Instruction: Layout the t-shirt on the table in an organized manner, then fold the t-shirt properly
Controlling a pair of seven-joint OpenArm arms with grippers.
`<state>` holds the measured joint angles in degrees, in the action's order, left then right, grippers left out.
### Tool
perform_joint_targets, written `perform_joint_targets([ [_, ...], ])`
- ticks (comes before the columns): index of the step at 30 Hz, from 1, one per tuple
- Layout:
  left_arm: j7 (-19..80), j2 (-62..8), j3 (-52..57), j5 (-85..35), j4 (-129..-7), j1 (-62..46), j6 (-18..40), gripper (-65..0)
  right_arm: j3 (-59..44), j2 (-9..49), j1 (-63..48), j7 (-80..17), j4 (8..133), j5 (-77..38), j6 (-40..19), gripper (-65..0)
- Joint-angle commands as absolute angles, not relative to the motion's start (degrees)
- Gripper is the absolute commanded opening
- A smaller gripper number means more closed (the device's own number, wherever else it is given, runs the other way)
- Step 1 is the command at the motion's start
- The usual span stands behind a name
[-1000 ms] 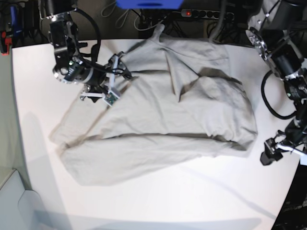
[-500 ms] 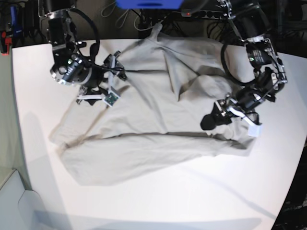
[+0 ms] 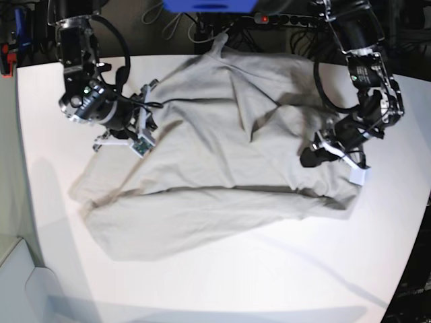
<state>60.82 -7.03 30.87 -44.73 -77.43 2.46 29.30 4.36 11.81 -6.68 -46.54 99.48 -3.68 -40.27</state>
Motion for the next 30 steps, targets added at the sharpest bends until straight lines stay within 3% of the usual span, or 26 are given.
perform_joint_targets([
  [1,59.65,-7.78,31.52,-43.56,-77.49,4.53,29.67,-60.9,4.00,12.26,-5.41,-45.58,100.35,-4.44,-40.00,-57.5],
  [11,53.23,-5.67,32.48,-17.80,-69.76,11.65,29.67,-60.9,3.74,13.14,-4.79,-45.58,100.26,-4.44,-40.00,-57.4],
  [19,44.18,-4.35,32.57,-3.12,-53.32,20.88,29.67,-60.9,3.65,13.49,-5.14,-45.67,100.26,-4.44,-40.00,-57.4],
  [30,38.46,-16.04,32.84,-0.48,-47.78,33.54,29.67,-60.9,1.19,15.08,-5.23,-45.67,100.09,-4.35,-40.00,-57.4],
])
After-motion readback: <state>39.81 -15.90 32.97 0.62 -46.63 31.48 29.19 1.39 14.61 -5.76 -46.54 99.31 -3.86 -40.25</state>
